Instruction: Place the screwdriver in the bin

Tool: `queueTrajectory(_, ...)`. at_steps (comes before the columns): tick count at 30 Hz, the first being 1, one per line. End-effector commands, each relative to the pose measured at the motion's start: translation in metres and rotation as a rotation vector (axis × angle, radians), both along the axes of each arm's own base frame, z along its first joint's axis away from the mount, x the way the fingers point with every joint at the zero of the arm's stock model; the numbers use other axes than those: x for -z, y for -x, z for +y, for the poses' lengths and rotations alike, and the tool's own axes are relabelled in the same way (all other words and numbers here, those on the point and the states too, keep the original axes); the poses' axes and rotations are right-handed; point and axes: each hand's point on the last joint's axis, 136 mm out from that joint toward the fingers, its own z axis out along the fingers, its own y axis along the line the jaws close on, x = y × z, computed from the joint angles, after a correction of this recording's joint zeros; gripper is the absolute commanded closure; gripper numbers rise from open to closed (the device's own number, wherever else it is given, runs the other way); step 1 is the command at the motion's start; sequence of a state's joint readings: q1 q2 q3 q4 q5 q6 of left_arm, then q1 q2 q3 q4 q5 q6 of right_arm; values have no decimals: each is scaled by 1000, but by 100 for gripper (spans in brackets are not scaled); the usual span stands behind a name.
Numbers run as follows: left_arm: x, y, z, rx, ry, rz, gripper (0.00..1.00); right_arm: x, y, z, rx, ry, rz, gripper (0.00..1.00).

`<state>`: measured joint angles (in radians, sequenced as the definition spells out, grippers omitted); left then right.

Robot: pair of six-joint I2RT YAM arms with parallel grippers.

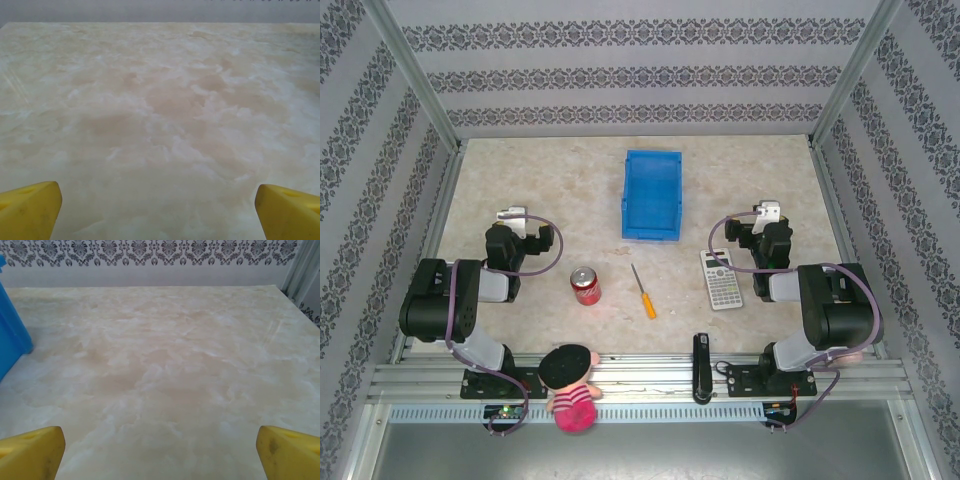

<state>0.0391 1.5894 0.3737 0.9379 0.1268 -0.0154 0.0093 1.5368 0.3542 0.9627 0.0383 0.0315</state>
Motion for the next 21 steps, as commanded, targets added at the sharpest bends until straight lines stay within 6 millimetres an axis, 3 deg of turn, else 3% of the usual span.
queueTrajectory(1, -25, -6, 0, 7, -7, 4, 1, -19, -3, -12, 84, -12, -28, 2)
queueTrajectory(7, -72, 0, 0, 25, -55, 117, 1, -49, 8, -15, 110, 1, -28, 2)
queueTrajectory(11, -101, 16, 6, -8, -65, 239, 1, -78, 23, -16, 191, -53, 28, 9)
queueTrajectory(16, -139, 46, 1, 22, -55, 321, 1, -106, 59, 19, 136, -135, 196, 2)
queueTrajectory(21, -157, 83, -27, 135, 62, 440, 1, -102, 106, 53, 77, -110, 371, 2)
